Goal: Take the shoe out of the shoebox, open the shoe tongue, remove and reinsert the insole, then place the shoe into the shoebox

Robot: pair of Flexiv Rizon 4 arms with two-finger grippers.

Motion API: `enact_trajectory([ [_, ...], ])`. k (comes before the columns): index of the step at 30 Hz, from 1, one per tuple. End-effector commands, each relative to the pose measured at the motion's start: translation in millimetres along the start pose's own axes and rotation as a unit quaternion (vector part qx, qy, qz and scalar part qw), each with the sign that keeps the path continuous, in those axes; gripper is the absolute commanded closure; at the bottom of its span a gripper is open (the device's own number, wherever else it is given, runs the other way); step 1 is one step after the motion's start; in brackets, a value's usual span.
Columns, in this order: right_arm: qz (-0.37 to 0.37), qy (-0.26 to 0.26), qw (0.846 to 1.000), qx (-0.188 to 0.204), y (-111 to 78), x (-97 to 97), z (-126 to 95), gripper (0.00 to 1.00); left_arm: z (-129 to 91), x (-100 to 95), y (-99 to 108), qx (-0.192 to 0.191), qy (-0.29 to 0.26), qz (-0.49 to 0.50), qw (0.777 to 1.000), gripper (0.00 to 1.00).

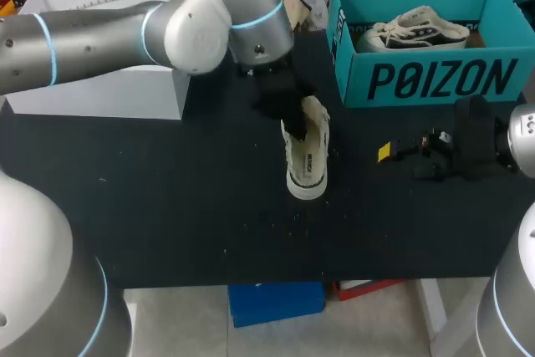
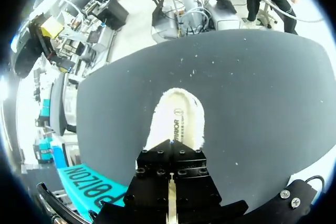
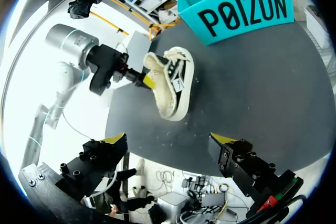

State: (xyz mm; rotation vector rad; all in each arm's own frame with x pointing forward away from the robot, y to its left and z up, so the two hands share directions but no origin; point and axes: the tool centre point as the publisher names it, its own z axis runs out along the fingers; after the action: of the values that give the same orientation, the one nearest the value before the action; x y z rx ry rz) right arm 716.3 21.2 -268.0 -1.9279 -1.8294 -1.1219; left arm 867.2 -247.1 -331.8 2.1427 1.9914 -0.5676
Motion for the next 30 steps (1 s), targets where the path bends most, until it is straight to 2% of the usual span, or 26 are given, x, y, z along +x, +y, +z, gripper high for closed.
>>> enact_trajectory([
  [1, 0.000, -0.001, 1.000, 0.001, 0.3, 0.8, 0, 0.00, -61, 11.8, 6, -0.032, -0.013, -0.001, 0.999, 1.00],
  [5, 0.000, -0.001, 1.000, 0.001, 0.3, 0.8, 0, 0.00, -80, 12.4, 34, -0.051, -0.007, -0.014, 0.999, 1.00],
  [9, 0.000, -0.001, 1.000, 0.001, 0.3, 0.8, 0, 0.00, -87, 12.4, 66, -0.061, 0.004, -0.029, 0.998, 1.00],
  [15, 0.000, -0.001, 1.000, 0.001, 0.3, 0.8, 0, 0.00, -81, 7.0, 110, -0.066, 0.010, -0.043, 0.997, 1.00],
  [18, 0.000, -0.001, 1.000, 0.001, 0.3, 0.8, 0, 0.00, -70, 2.5, 122, -0.060, 0.013, -0.046, 0.997, 1.00],
  [21, 0.000, -0.001, 1.000, 0.001, 0.3, 0.8, 0, 0.00, -56, -1.5, 127, -0.046, 0.011, -0.047, 0.998, 1.00],
  [23, 0.000, -0.001, 1.000, 0.001, 0.3, 0.8, 0, 0.00, -46, -4.8, 124, -0.039, 0.016, -0.044, 0.998, 1.00],
  [26, 0.000, -0.001, 1.000, 0.001, 0.3, 0.8, 0, 0.00, -36, -5.4, 112, -0.023, 0.020, -0.042, 0.999, 1.00],
  [30, 0.000, -0.001, 1.000, 0.001, 0.3, 0.8, 0, 0.00, -28, 3.8, 90, 0.000, 0.020, -0.045, 0.999, 1.00],
])
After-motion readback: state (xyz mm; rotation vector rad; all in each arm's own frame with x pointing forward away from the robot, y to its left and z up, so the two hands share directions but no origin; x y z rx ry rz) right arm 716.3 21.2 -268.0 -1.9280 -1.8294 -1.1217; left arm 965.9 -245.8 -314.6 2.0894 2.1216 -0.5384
